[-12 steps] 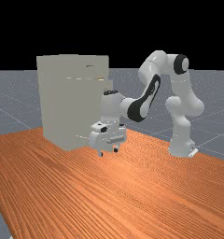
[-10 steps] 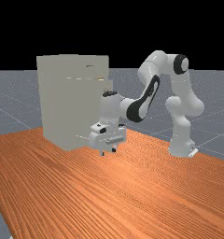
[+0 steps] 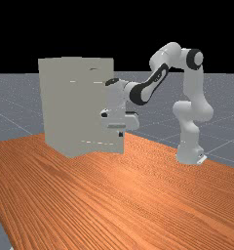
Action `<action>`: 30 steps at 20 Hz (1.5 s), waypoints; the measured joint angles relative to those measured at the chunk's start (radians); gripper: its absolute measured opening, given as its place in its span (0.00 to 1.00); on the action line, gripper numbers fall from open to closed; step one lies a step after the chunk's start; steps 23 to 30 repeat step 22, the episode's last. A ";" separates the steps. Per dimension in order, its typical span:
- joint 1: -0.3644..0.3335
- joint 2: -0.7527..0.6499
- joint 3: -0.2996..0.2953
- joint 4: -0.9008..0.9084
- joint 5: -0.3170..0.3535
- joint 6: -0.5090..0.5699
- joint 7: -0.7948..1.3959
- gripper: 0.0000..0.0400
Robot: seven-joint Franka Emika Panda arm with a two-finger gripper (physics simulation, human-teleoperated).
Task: Close the cabinet door
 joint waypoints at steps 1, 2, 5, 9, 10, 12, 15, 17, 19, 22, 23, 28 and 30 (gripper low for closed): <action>0.014 0.004 -0.015 0.010 0.020 -0.029 0.142 0.03; 0.029 0.008 -0.030 0.019 0.044 -0.050 0.279 0.02; 0.066 0.013 -0.068 0.030 0.077 -0.084 0.444 0.00; 0.093 -0.006 -0.120 0.031 0.086 -0.095 0.478 0.00; 0.094 -0.018 -0.135 0.023 0.085 -0.094 0.479 0.00; 0.094 -0.032 -0.173 0.007 0.082 -0.087 0.478 0.00; 0.059 -0.029 -0.251 0.001 0.082 -0.066 0.431 0.00; 0.049 -0.024 -0.290 0.000 0.085 -0.044 0.415 0.00; 0.043 -0.021 -0.326 -0.001 0.086 -0.023 0.391 0.00; 0.038 0.006 -0.384 0.014 0.089 0.006 0.352 0.00; 0.038 0.006 -0.384 0.014 0.089 0.006 0.352 0.00; 0.038 0.006 -0.384 0.014 0.089 0.006 0.352 0.00; 0.038 0.006 -0.384 0.014 0.089 0.006 0.352 0.00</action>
